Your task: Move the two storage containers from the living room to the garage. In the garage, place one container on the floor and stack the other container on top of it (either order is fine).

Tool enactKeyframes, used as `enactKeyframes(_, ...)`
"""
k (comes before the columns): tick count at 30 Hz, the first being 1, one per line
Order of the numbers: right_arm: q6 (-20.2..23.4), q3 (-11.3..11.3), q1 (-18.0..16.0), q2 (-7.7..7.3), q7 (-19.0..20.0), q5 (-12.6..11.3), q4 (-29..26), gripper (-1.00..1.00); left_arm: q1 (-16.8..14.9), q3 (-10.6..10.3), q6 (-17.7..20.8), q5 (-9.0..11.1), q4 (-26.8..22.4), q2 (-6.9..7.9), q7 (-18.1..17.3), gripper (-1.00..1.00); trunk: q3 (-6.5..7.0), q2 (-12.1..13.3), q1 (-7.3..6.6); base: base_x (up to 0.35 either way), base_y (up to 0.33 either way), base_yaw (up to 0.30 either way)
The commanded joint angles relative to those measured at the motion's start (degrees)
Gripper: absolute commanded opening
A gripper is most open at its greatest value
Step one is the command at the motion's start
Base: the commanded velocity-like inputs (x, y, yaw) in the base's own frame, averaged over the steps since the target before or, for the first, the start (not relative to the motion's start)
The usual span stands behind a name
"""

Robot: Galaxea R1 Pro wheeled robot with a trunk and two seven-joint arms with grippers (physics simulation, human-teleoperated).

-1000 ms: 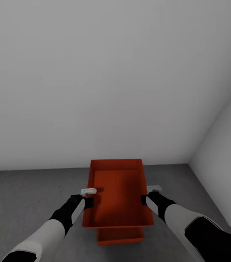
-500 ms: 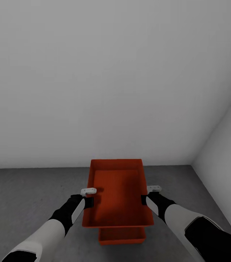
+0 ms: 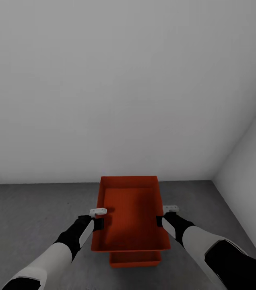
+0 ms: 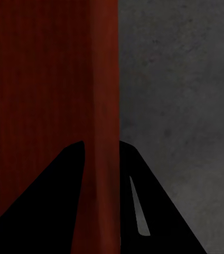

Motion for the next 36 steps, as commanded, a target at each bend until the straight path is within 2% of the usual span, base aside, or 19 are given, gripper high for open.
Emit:
enactKeyframes(1,0.1,-1.2,-0.1,-0.05,-0.5,1.4,-0.2,-1.0,0.0,0.2,0.5,-0.5,0.0,0.11,0.8,-1.0,-0.17,-0.1,0.01,0.0,0.0,0.0)
enactKeyframes(36,0.1,-1.1,-0.1,-0.05,-0.5,1.4,-0.2,-1.0,0.0,0.2,0.5,-0.5,0.0,0.11,0.8,-1.0,-3.4,-0.1,0.01,0.0,0.0,0.0)
